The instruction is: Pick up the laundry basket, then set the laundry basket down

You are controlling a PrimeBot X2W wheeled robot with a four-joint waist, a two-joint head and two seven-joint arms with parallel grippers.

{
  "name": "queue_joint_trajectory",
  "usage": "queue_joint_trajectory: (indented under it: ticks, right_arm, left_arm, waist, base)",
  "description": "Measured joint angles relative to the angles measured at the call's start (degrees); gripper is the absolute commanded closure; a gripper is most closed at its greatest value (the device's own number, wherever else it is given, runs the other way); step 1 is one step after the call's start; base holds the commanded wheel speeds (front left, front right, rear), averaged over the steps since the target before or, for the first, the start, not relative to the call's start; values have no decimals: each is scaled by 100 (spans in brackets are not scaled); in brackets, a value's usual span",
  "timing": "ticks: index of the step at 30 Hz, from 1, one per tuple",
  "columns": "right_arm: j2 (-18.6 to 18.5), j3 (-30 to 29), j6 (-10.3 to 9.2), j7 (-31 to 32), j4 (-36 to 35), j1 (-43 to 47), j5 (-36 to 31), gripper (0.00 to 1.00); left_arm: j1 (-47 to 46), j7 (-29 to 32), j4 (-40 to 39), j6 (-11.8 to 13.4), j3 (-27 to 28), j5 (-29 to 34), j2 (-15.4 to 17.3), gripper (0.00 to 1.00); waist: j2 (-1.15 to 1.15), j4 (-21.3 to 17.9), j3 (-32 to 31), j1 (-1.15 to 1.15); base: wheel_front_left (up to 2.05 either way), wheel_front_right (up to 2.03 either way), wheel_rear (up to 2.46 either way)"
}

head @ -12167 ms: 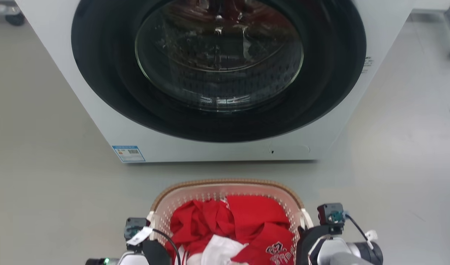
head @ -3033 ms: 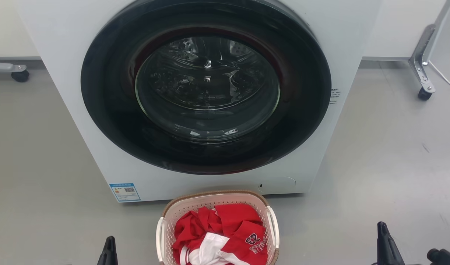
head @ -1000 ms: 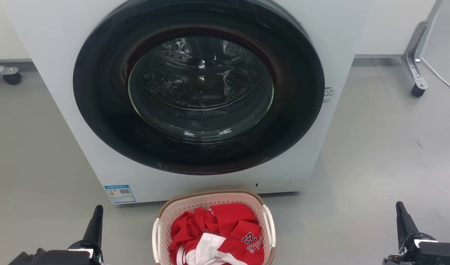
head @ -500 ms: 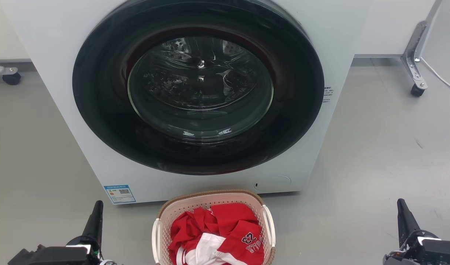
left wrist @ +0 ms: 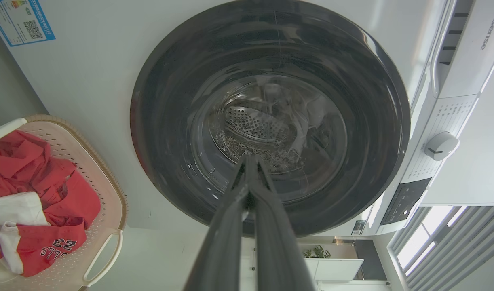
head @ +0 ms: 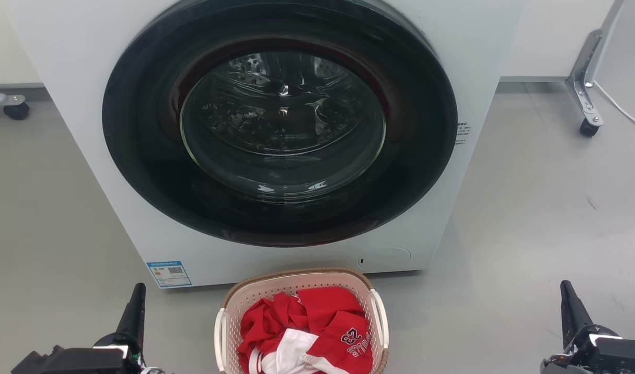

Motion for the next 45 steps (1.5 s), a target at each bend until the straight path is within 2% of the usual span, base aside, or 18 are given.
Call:
queue_joint_trajectory:
  ticks: [45]
  right_arm:
    - [0,0,0,0,-1,0,1,100]
  left_arm:
    - [0,0,3,0,0,-1,-1,100]
  waist:
    - [0,0,0,0]
  base:
    - [0,0,0]
